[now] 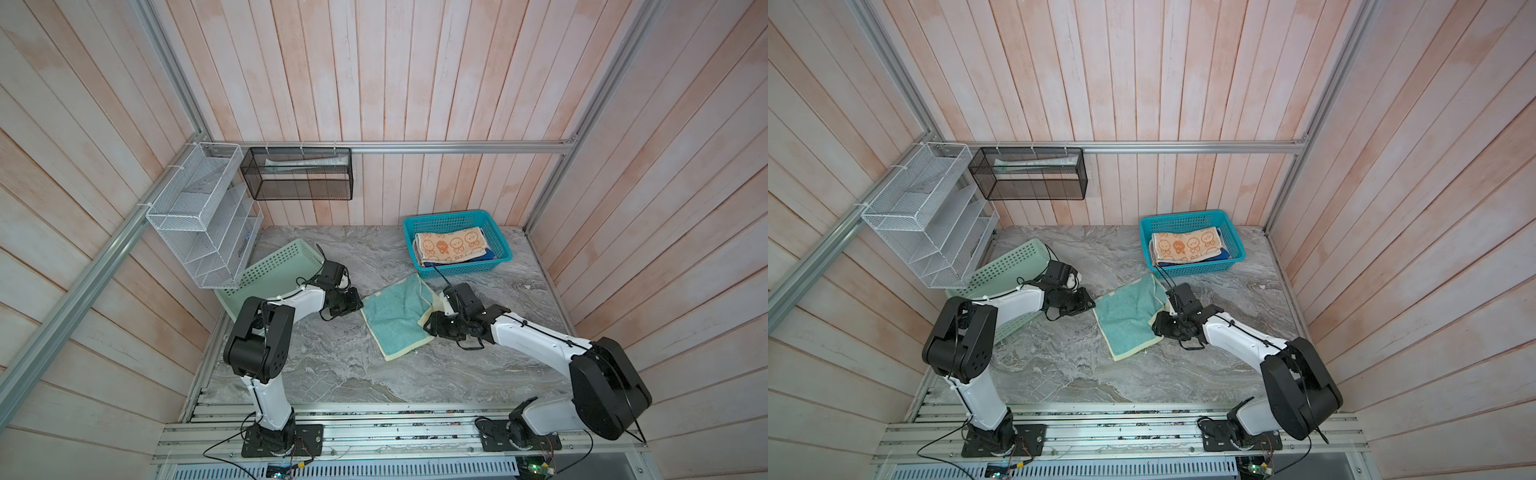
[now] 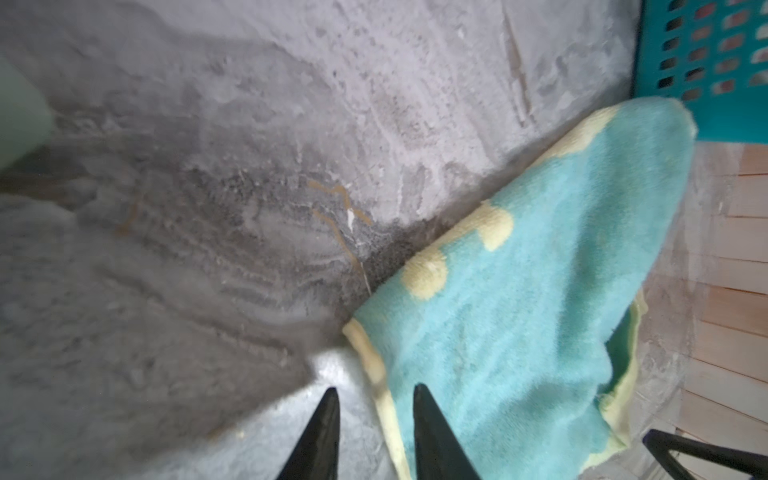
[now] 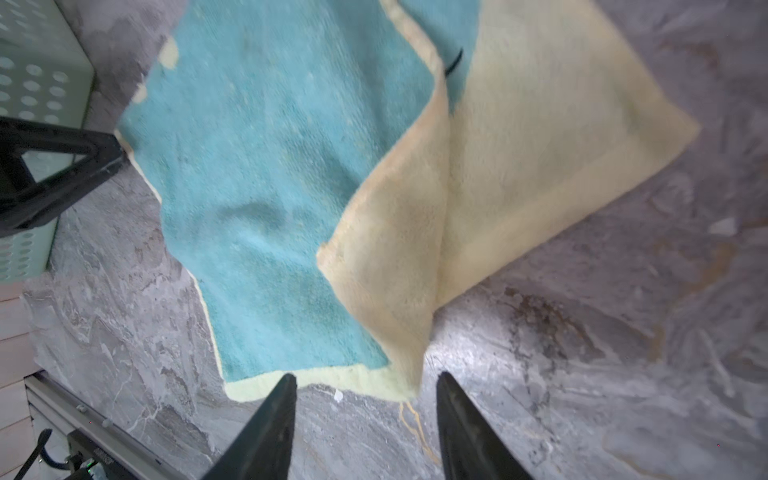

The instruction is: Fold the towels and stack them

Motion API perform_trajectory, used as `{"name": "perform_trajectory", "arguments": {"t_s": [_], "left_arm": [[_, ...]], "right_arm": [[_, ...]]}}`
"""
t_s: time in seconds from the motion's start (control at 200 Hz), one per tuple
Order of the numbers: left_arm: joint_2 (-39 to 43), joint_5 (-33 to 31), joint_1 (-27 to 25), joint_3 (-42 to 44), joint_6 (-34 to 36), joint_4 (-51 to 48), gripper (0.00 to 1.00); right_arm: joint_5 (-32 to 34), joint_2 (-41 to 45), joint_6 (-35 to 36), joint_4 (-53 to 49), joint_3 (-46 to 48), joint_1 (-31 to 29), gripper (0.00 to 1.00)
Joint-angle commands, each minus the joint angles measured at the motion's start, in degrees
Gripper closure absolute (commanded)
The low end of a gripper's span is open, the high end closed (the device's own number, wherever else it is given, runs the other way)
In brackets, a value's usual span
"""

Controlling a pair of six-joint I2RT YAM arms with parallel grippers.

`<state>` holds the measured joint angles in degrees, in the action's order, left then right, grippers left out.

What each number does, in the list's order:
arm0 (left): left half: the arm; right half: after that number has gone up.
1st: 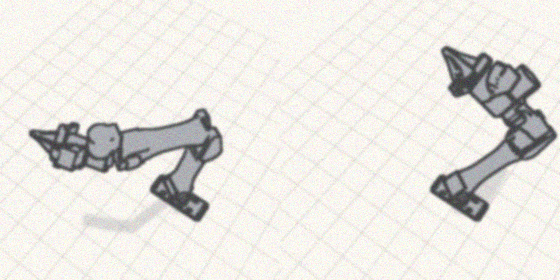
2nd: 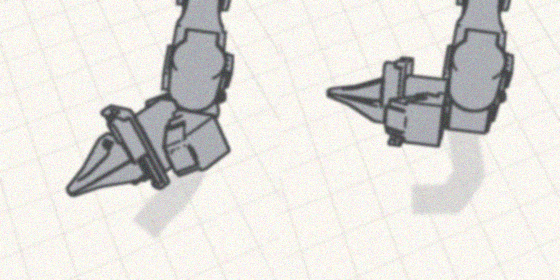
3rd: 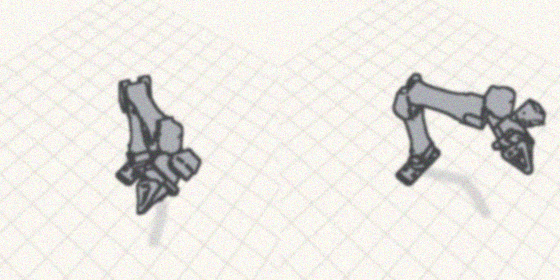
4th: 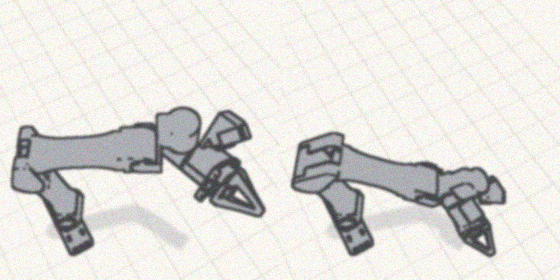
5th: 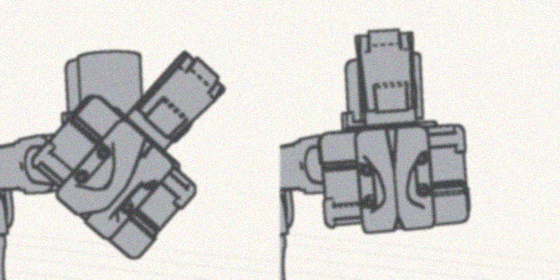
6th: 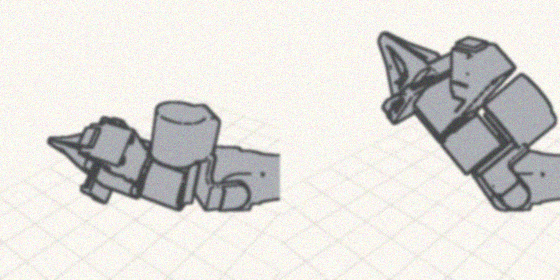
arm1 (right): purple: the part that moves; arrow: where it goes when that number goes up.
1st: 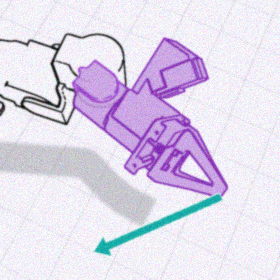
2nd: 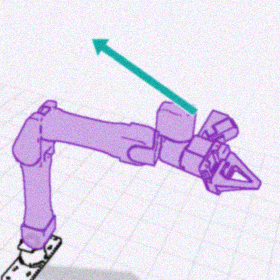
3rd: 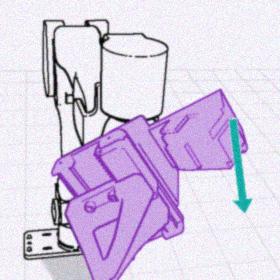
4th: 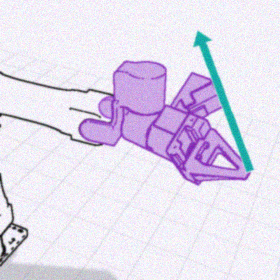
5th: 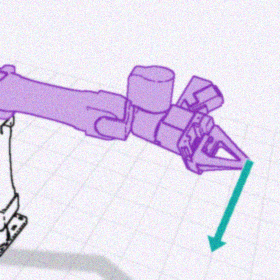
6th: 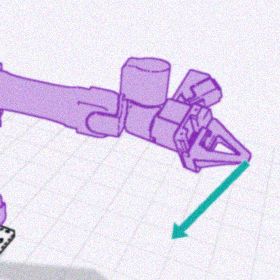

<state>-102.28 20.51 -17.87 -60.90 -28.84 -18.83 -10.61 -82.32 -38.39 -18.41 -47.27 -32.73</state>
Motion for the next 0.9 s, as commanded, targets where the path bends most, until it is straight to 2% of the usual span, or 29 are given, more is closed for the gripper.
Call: {"name": "perform_trajectory", "arguments": {"t_s": [0.0,0.225,0.39,0.535,0.59,0.645,0.78,0.895], "left_arm": [[5.9,-4.3,-2.5,2.8,0.2,-2.6,0.65],[12.6,-7.5,-12.3,9.2,-7.4,-6.5,0.58],[15.9,-10.1,-22.0,13.4,-14.1,-7.9,0.54],[13.7,-10.8,-27.6,13.4,-16.9,-7.6,0.51],[12.1,-10.6,-28.8,12.3,-17.2,-7.9,0.5],[10.6,-10.9,-29.8,10.8,-17.2,-8.3,0.48],[6.5,-12.7,-31.8,6.7,-16.5,-10.7,0.46],[2.8,-17.0,-32.5,4.1,-16.7,-13.8,0.44]], "right_arm": [[4.5,-3.3,3.4,-3.3,-5.3,-1.1,0.43],[12.0,-15.6,9.8,-12.2,-17.3,-4.2,0.39],[15.0,-17.5,10.9,-13.0,-16.8,-4.3,0.38],[16.3,-17.4,11.3,-13.1,-15.0,-4.2,0.38],[16.7,-17.3,11.4,-13.1,-14.2,-3.9,0.43],[16.9,-16.8,11.4,-12.5,-13.0,-3.5,0.51],[15.4,-14.7,11.2,-10.4,-9.8,-2.0,0.76],[13.8,-12.4,10.8,-8.7,-7.6,-1.0,0.87]]}}
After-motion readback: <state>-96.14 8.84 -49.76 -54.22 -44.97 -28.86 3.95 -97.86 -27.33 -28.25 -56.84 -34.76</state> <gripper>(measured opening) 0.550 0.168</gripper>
